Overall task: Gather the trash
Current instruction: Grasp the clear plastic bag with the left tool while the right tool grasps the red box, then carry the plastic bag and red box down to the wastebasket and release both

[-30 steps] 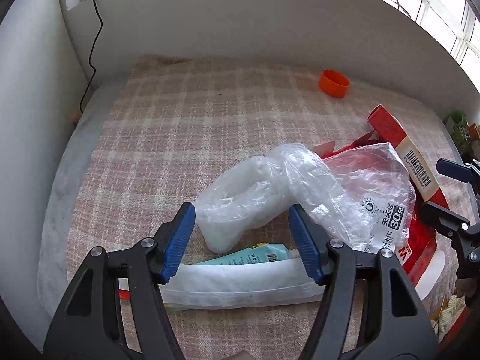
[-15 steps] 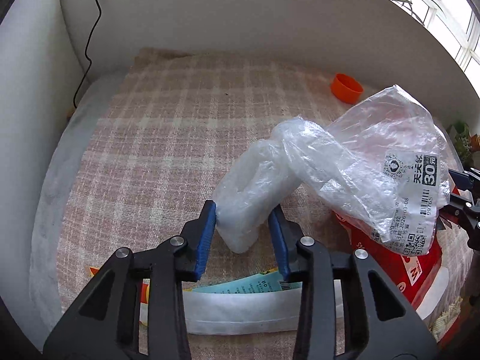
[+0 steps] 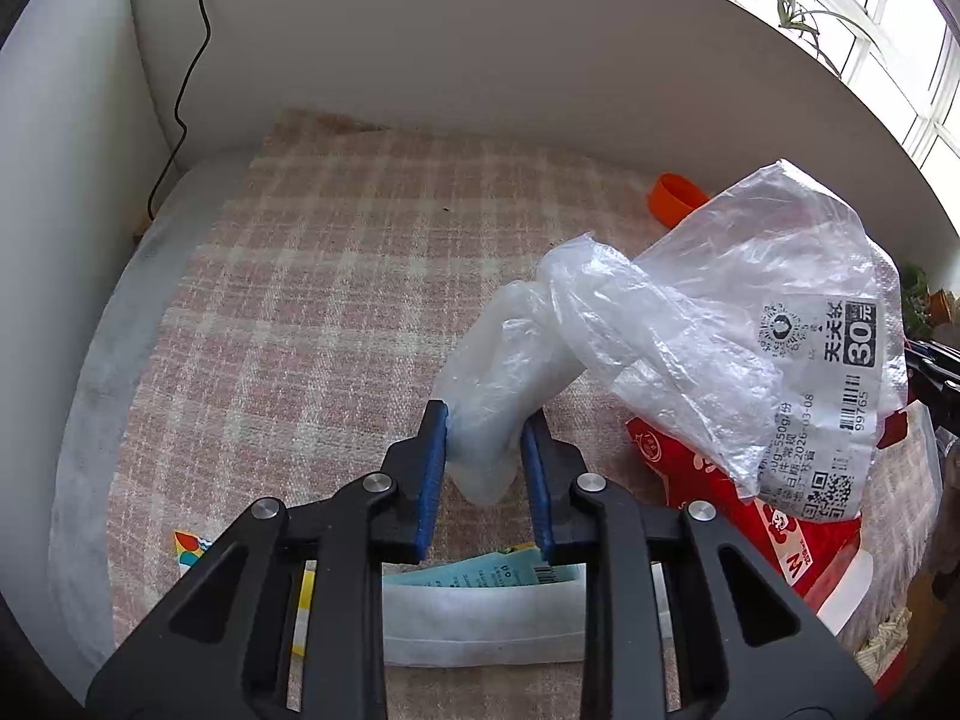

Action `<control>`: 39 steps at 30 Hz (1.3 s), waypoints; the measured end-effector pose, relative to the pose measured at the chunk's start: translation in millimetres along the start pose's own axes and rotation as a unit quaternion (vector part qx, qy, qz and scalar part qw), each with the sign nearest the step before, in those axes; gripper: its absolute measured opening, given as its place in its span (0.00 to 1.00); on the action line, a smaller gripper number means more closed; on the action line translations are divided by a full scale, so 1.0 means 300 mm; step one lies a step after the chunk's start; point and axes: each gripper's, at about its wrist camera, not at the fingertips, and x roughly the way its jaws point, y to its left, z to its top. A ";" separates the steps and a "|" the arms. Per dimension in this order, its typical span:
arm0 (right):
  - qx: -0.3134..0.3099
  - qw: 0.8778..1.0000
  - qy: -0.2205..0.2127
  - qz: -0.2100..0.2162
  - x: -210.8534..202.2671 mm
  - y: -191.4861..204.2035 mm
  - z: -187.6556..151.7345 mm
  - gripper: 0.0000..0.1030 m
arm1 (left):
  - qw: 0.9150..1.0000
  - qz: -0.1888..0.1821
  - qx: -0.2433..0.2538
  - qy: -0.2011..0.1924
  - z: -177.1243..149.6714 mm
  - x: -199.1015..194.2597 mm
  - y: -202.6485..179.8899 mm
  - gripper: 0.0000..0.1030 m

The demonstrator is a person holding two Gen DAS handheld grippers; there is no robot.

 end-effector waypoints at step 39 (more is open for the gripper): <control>-0.063 0.993 -0.086 0.057 -0.455 0.202 -0.515 0.19 | 0.996 -0.019 -0.038 -0.079 -0.521 -0.485 -0.031 0.23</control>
